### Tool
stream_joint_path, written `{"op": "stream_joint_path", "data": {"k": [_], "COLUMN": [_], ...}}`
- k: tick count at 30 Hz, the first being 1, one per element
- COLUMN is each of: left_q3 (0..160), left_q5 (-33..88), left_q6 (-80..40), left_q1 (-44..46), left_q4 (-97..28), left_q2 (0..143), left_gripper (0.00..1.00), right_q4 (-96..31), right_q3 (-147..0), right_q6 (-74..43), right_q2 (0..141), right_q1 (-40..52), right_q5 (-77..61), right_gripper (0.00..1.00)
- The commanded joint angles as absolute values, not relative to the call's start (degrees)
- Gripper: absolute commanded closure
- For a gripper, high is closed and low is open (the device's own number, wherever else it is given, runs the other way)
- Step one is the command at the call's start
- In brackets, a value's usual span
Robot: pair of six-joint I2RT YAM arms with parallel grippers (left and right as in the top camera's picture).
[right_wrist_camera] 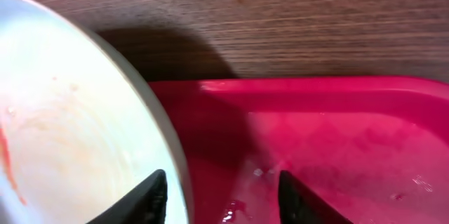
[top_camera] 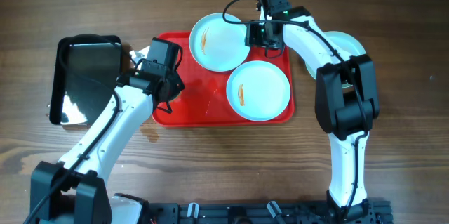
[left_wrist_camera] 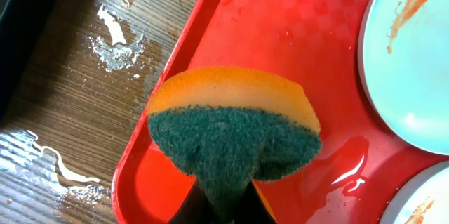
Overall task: Clean dirty plates on tray and stack at the side
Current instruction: 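Reach the right gripper to the top plate rim and grasp it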
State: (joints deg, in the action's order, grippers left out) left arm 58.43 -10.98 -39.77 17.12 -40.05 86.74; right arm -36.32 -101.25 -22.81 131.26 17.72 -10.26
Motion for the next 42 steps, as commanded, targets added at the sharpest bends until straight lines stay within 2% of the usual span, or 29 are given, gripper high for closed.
{"op": "stream_joint_path", "data": {"k": [1,6,10,12,19,23,35,42], "left_q3": [58.06,58.06,58.06,58.06,58.06,58.06,58.06,58.06], "left_q5": [-10.72,-10.72,-10.72,-10.72,-10.74,-10.81,-12.08,-3.60], "left_q6": [-39.22,-39.22,-39.22,-39.22,-39.20,-34.11,-26.98,-22.87], "left_q1": [16.99,16.99,16.99,16.99,16.97,16.97,16.97,16.97], "left_q4": [-39.68,-39.70,-39.72,-39.72,-39.48,-38.57,-36.45,-38.02], "left_q2": [87.07,87.07,87.07,87.07,87.07,87.05,86.52,87.64], "left_gripper": [0.96,0.96,0.96,0.96,0.96,0.96,0.96,0.96], "right_q4": [-35.75,-34.94,-34.92,-34.96,-34.85,-35.97,-49.12,-53.58], "right_q3": [-101.12,-101.12,-101.12,-101.12,-102.43,-103.53,-103.50,-103.37], "right_q6": [-24.43,-24.47,-24.64,-25.19,-22.83,-21.85,-13.41,-12.08], "right_q2": [132.68,133.58,133.86,133.86,133.82,133.36,133.29,133.29], "right_q1": [19.18,20.32,20.73,20.73,21.08,22.55,26.96,27.22], "right_q5": [-11.57,-11.40,-10.92,-11.03,-21.30,-25.89,-24.38,-22.46], "right_gripper": [0.56,0.59,0.87,0.96,0.96,0.96,0.96,0.96]}}
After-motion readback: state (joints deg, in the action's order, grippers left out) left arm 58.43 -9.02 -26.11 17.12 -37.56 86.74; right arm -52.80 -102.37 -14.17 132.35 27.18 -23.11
